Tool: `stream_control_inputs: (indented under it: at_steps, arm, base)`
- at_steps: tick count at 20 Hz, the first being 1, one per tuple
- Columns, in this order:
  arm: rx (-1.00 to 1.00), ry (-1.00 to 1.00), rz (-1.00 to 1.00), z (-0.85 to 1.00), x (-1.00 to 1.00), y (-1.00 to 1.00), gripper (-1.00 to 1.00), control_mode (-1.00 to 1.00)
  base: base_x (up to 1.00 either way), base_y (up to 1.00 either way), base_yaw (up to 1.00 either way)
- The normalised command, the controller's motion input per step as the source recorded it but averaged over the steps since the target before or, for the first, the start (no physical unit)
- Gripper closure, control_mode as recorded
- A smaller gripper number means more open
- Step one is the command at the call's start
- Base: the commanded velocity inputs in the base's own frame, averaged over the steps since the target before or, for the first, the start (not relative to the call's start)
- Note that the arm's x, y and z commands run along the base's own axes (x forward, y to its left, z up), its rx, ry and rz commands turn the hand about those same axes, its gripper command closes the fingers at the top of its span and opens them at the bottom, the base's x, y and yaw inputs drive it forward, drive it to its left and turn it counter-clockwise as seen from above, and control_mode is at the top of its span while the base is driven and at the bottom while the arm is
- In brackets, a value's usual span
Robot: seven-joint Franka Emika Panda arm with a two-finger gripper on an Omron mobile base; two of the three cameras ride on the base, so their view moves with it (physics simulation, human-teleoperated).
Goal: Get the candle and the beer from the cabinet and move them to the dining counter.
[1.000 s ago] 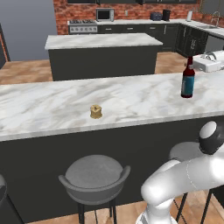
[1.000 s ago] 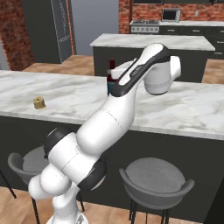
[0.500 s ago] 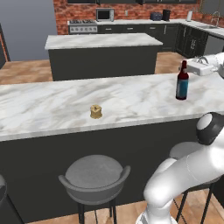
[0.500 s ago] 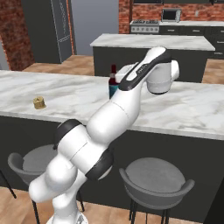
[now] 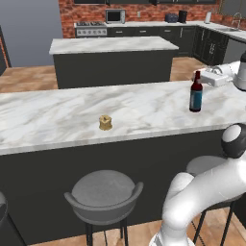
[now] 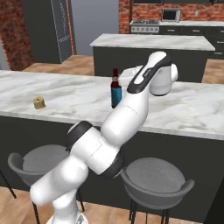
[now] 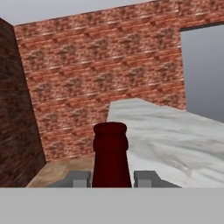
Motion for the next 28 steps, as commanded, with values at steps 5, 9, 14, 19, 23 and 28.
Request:
stream_control_inputs:
  at_steps: [5, 9, 14, 19, 23, 28]
  arm:
    - [0.00, 0.00, 0.00, -0.23, 0.21, 0.00, 1.00, -1.00]
    - [0.00, 0.00, 0.00, -0.06, 0.32, 0.00, 1.00, -1.00]
    - [0.00, 0.00, 0.00, -0.01, 0.34, 0.00, 1.00, -1.00]
    - [0.00, 0.00, -0.05, 0.00, 0.30, 0.00, 1.00, -1.00]
    - [0.00, 0.00, -0.11, 0.00, 0.14, 0.00, 1.00, -1.00]
    - [0.00, -0.01, -0.15, -0.01, 0.02, 0.00, 1.00, -1.00]
  base:
    - [0.00, 0.00, 0.00]
    - [0.00, 0.00, 0.00]
    - [0.00, 0.00, 0.00]
    - [0.00, 0.00, 0.00]
    - [0.00, 0.00, 0.00]
    - [0.00, 0.00, 0.00]
